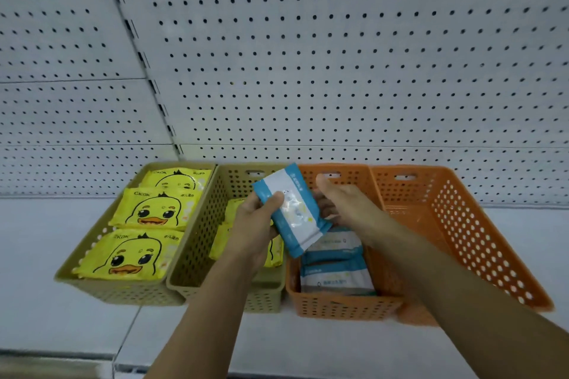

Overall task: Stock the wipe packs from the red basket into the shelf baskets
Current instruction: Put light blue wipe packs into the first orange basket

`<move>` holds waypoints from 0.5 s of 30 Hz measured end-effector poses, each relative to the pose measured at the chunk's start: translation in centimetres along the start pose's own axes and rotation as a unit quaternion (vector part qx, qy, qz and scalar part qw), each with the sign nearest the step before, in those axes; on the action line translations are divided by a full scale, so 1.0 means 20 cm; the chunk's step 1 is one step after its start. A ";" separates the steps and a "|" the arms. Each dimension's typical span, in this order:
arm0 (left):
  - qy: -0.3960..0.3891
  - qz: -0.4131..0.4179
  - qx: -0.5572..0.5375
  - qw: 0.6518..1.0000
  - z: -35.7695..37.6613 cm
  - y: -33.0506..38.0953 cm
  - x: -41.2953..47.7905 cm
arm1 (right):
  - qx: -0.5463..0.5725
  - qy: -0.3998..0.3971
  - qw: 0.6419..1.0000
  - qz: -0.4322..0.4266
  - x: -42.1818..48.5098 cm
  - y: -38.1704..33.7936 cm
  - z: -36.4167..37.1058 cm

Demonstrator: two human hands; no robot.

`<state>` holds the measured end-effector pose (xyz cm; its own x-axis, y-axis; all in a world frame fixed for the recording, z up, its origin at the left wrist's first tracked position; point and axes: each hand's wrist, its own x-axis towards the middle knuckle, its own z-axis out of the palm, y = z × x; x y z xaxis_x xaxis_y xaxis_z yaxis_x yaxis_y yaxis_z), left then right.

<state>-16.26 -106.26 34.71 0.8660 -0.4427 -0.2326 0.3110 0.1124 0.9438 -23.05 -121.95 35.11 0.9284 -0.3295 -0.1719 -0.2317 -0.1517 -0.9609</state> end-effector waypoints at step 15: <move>-0.108 0.172 0.450 0.870 -0.01 -0.15 0.04 | -0.533 0.034 0.845 0.019 0.37 0.12 -0.16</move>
<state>-16.41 -106.76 31.63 0.7235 -0.6880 0.0570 -0.4683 -0.4284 0.7728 -17.68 -127.62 32.29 0.9037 -0.4010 -0.1501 -0.4254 -0.8809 -0.2074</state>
